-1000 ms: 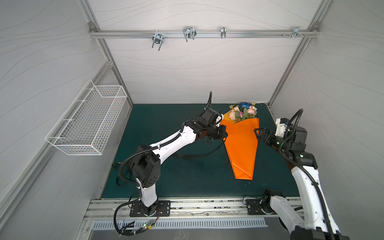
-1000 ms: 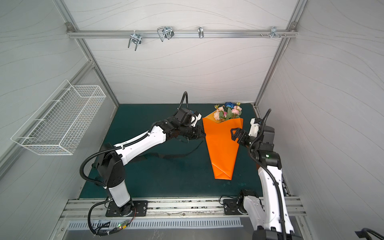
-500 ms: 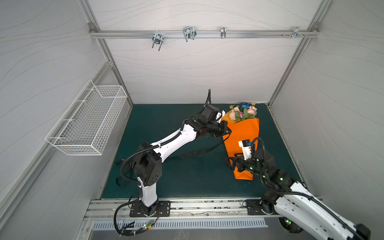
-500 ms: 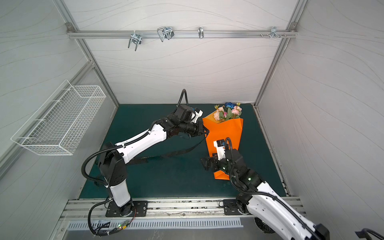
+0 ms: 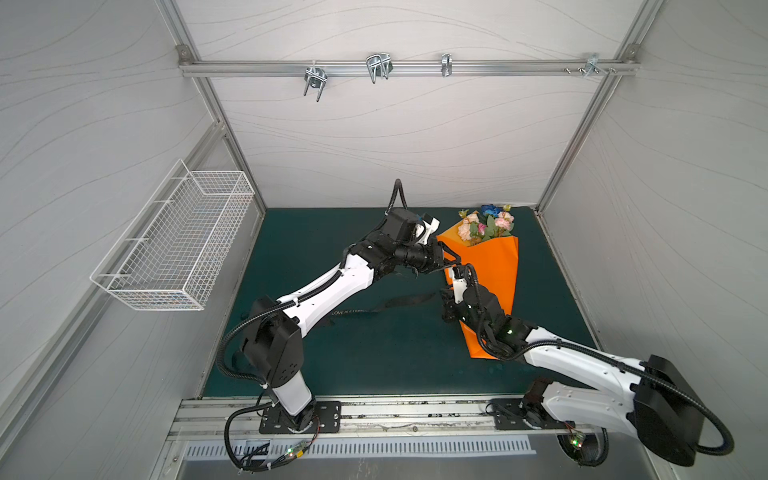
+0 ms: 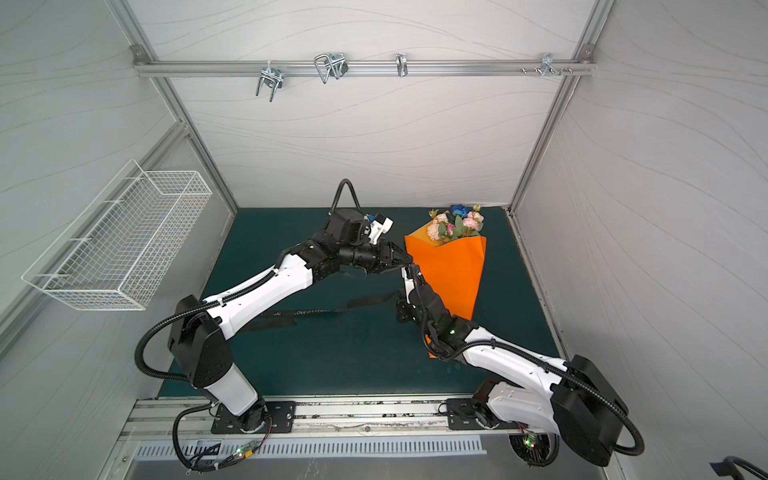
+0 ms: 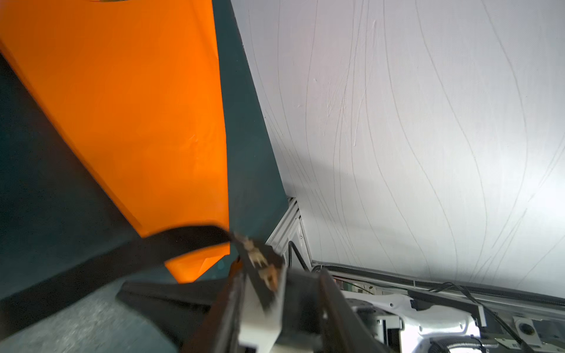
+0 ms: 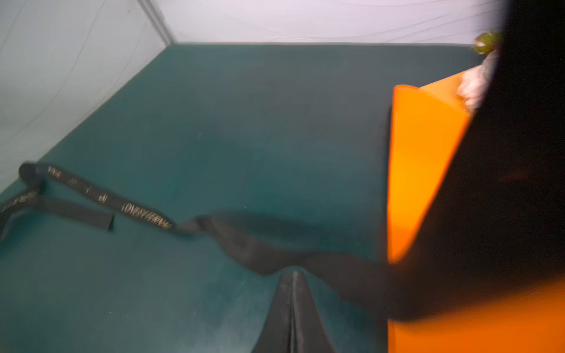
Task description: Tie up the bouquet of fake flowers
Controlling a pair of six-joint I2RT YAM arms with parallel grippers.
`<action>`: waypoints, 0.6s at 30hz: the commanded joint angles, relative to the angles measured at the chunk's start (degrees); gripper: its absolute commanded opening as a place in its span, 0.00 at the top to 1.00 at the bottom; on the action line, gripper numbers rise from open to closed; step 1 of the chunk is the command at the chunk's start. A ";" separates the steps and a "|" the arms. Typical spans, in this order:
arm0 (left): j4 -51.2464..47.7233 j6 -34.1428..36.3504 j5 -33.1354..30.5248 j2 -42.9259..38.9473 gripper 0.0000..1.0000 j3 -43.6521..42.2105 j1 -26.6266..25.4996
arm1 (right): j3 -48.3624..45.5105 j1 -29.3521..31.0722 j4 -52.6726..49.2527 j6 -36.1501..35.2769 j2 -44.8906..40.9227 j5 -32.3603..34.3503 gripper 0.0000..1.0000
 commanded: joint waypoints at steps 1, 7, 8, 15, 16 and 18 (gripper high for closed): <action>-1.14 -0.47 0.34 -5.20 0.43 -5.41 3.93 | 3.60 -3.59 1.72 0.61 -1.45 2.82 1.00; -23.43 10.32 -23.88 -18.95 0.43 -17.39 8.81 | 8.28 -6.71 -4.40 0.03 -0.87 0.04 1.00; -26.49 10.70 -28.56 -20.69 0.44 -19.58 8.92 | 8.91 -6.80 -4.97 -0.41 -0.44 -0.10 1.00; -32.42 7.86 -43.44 -26.50 0.46 -34.94 16.90 | 11.35 -6.91 -9.96 -0.51 -0.69 -2.46 1.00; -31.78 7.77 -44.42 -25.79 0.45 -36.19 18.07 | 11.33 -6.97 -10.30 -0.59 -0.66 -3.26 1.00; -31.47 7.66 -45.41 -22.93 0.42 -36.94 19.73 | 11.28 -7.03 -11.32 -0.87 -0.43 -4.14 1.00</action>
